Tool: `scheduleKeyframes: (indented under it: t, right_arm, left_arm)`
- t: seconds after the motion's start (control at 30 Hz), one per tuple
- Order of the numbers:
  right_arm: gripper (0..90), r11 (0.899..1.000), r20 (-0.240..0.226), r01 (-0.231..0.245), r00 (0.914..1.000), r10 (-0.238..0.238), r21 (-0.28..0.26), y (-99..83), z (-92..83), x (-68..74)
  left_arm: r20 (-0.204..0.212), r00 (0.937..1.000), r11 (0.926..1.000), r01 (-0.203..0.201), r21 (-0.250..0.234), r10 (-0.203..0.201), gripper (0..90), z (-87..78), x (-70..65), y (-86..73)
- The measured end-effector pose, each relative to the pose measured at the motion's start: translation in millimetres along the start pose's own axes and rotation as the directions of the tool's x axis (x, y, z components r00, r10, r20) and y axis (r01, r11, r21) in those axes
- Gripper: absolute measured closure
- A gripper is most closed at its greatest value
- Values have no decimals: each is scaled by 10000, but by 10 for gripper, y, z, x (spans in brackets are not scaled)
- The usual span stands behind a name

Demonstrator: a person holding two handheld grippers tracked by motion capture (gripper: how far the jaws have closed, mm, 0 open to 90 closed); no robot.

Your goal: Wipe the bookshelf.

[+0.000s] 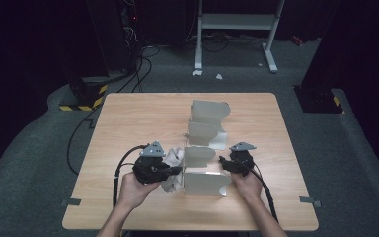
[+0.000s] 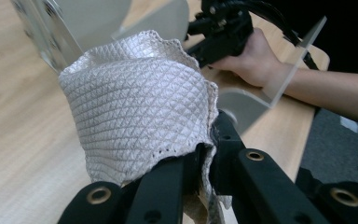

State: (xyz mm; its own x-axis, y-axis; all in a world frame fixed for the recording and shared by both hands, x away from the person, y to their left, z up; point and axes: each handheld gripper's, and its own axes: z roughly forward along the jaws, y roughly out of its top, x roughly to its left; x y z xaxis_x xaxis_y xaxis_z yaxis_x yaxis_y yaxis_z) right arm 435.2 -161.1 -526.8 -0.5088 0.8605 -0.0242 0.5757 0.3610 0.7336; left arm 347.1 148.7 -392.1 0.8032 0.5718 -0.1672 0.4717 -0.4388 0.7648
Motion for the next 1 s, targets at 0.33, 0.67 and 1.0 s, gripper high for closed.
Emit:
scheduleKeyframes:
  t: [0.33, 0.67, 1.0]
  right_arm:
    - [415, 10000, -2, 5, 10000, -5, 0, 0, 0, 0]
    - [414, 10000, -6, 3, 10000, -3, 1, 0, 0, 1]
    - [414, 10000, -9, 7, 10000, -7, 4, 0, -1, 2]
  left_arm:
    - [-357, 9984, 9988, 438, -239, -447, 838, 214, 165, 56]
    - [262, 9955, 9957, 915, -141, -912, 842, 289, 192, -173]
    - [75, 9955, 9946, 950, -421, -947, 850, 208, 244, -276]
